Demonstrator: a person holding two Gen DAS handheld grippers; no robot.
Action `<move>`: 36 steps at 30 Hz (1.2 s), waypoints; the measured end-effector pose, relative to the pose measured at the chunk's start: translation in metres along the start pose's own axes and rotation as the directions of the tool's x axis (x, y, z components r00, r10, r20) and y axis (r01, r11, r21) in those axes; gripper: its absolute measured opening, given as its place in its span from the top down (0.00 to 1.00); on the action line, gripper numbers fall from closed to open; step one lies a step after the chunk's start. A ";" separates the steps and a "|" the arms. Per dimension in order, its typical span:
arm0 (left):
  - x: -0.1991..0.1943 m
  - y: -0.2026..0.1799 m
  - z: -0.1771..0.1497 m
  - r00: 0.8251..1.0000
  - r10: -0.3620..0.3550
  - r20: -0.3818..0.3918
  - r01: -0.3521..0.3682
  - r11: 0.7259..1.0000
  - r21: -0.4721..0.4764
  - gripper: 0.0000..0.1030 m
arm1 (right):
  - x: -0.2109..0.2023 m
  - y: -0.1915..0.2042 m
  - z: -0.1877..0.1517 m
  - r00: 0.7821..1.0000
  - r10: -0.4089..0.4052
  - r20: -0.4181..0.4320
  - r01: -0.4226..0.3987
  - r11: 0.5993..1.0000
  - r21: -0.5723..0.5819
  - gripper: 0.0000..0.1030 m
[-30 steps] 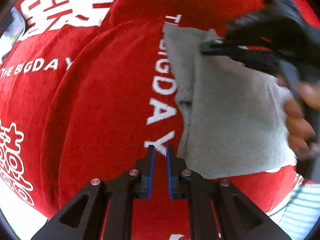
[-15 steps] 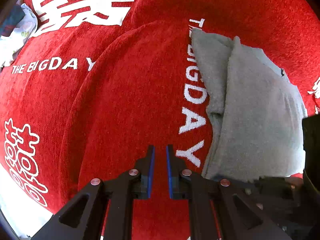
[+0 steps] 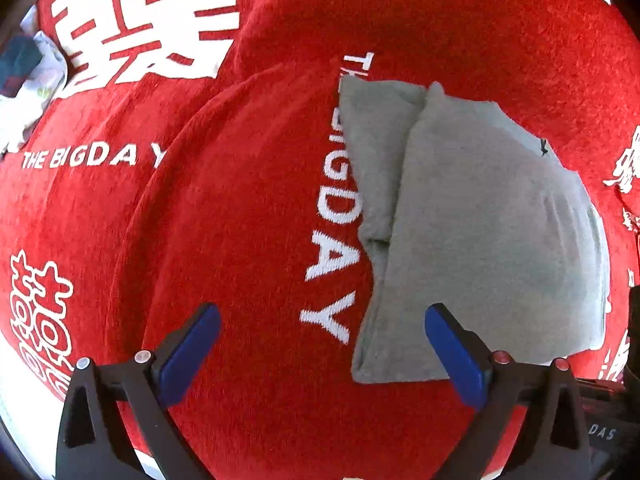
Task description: Fold small clothes
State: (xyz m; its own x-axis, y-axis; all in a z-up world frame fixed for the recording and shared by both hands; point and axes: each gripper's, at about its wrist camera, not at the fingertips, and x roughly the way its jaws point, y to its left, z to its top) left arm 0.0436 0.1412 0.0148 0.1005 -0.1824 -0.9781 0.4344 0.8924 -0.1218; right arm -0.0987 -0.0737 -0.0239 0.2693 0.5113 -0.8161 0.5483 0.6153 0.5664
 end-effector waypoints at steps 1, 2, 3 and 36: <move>0.000 -0.001 0.001 1.000 0.013 0.000 -0.013 1.000 -0.002 0.01 | -0.003 -0.004 -0.002 1.000 0.002 0.009 -0.002 1.000 0.017 0.69; 0.000 -0.003 0.002 1.000 0.022 -0.002 -0.022 1.000 -0.004 0.01 | -0.004 -0.004 -0.003 1.000 0.007 0.019 -0.007 0.999 0.031 0.38; 0.002 -0.003 0.003 0.999 0.034 -0.010 -0.035 0.999 -0.012 0.01 | -0.007 -0.006 -0.005 0.999 0.017 0.032 -0.018 0.999 0.042 0.27; 0.024 -0.005 0.013 0.995 0.009 -0.098 -0.009 1.000 0.004 0.01 | 0.021 -0.035 -0.010 0.945 0.303 0.125 -0.328 0.866 0.376 0.27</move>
State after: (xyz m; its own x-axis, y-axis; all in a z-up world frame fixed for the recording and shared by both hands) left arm 0.0556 0.1272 -0.0056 0.0161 -0.1330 -0.9910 0.4371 0.8923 -0.1126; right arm -0.1203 -0.0781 -0.0598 0.5199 0.5946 -0.6133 0.6847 0.1394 0.7154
